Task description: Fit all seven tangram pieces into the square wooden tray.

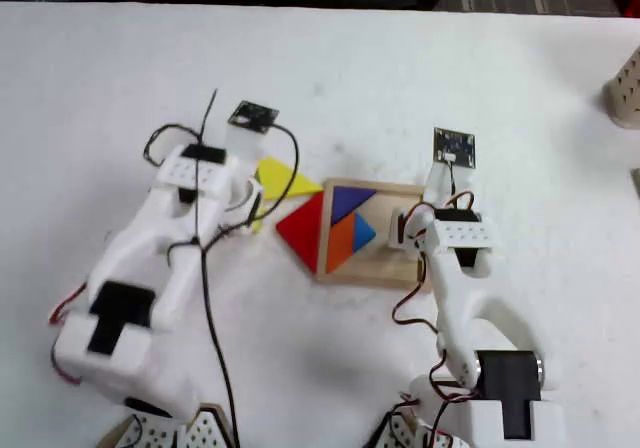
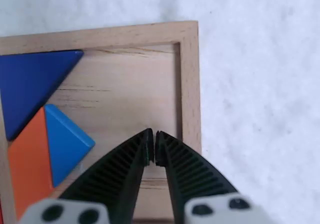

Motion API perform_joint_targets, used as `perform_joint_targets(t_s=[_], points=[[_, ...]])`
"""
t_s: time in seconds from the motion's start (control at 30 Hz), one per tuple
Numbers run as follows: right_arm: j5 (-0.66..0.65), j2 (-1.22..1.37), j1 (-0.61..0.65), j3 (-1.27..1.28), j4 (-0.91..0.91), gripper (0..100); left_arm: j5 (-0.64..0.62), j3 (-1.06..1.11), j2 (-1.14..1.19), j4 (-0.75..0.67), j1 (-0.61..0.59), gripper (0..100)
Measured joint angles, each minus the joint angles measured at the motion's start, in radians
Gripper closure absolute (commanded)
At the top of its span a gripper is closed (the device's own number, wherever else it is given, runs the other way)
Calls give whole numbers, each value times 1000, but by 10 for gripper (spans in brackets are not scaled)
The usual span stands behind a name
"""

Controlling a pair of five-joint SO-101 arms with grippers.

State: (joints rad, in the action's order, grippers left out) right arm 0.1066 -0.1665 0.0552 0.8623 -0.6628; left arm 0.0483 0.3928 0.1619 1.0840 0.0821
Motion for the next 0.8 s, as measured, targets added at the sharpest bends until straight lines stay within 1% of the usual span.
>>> perform_joint_targets(t_s=[0.07,0.2,0.33,0.53,0.63,0.7,0.8], points=[[0,0,-5,0,0,981,29,74,-87,-28,17,912],[0,0,-52,0,2,981,91,201,-272,-57,104,912],[5,-2,-140,0,15,981,127,258,-377,-92,213,912],[8,-2,-304,0,15,982,137,255,-385,-175,298,872],[51,-2,-391,0,15,982,137,196,-336,-198,319,872],[68,-2,-417,0,15,982,137,138,-287,-198,339,872],[69,-2,-417,0,15,982,137,44,-216,-198,376,872]])
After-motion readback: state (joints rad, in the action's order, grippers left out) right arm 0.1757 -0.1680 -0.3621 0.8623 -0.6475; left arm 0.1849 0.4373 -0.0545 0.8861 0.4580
